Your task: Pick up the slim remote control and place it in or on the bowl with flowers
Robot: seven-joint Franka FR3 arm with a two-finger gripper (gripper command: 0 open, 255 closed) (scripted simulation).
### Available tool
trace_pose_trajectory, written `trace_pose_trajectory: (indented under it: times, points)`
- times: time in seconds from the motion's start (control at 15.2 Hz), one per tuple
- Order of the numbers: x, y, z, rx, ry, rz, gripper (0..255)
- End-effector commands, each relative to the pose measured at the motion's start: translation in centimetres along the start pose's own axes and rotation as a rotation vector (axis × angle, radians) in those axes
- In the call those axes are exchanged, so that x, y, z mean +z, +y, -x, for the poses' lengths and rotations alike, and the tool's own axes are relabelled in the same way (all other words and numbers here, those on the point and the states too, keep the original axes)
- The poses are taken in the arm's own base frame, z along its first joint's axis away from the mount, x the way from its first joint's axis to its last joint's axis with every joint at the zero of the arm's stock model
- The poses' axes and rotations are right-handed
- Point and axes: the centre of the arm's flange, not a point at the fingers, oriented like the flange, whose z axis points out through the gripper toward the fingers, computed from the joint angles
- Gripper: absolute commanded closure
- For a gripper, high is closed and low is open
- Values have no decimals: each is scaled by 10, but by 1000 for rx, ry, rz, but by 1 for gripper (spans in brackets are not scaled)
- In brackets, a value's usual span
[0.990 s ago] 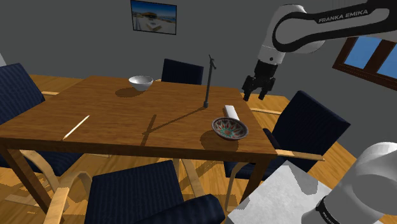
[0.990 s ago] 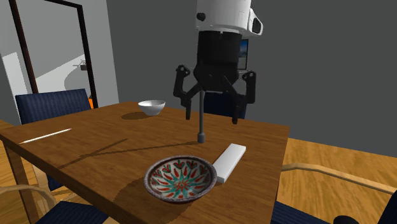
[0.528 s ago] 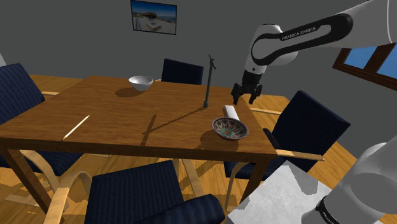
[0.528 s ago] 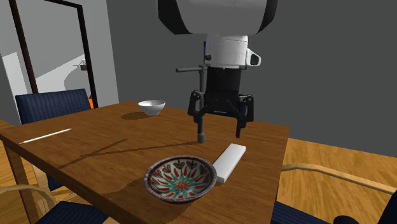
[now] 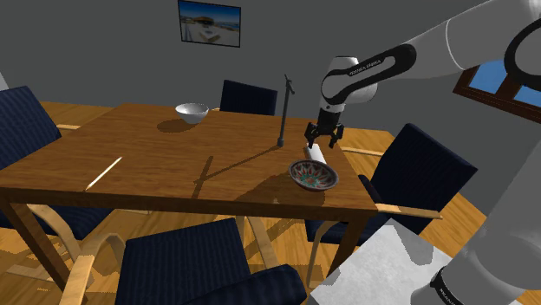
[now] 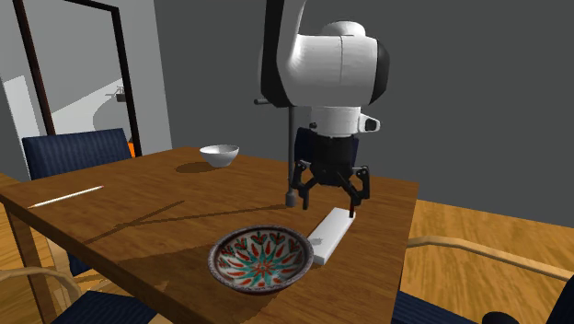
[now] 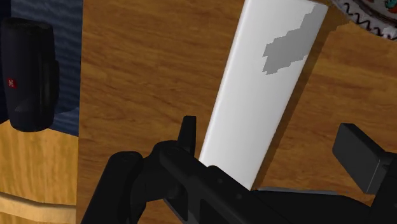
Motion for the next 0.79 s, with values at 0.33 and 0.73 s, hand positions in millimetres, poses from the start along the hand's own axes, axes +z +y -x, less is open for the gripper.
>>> trace_pose_trajectory:
  times: [0.33,0.73]
  points:
    - [40,3,-17,26,-2,6,0]
    - [53,3,-17,26,-2,6,0]
